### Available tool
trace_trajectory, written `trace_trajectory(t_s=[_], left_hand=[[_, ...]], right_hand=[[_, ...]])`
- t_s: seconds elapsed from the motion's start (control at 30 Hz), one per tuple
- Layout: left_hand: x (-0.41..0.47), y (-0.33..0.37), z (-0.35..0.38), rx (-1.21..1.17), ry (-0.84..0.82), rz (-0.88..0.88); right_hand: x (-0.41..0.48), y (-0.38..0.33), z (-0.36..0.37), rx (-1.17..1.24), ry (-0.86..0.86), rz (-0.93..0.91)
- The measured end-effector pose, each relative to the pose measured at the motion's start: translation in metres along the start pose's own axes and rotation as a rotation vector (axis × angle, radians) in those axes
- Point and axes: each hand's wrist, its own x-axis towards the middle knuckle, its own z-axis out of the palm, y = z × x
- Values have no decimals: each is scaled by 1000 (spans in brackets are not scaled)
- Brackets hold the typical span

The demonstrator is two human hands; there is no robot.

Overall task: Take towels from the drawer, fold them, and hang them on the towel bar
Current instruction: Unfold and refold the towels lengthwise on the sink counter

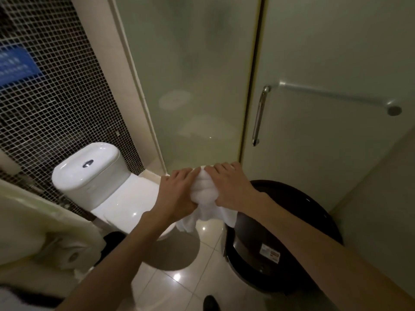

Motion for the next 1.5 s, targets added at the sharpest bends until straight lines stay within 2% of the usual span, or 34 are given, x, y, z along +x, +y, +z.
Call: trace_trajectory(t_s=[0.3, 0.53, 0.93, 1.27, 1.5], left_hand=[[29, -74, -4, 13, 49, -193], [19, -128, -9, 76, 45, -346], [-43, -150, -22, 138, 54, -691], [-105, -114, -15, 47, 99, -1204], [-160, -42, -17, 96, 191, -1641]], right_hand=[[106, -8, 14, 7, -52, -174], [172, -39, 32, 60, -104, -373], [223, -109, 50, 119, -191, -760], [244, -177, 69, 234, -281, -1359], [191, -241, 70, 342, -342, -1733]])
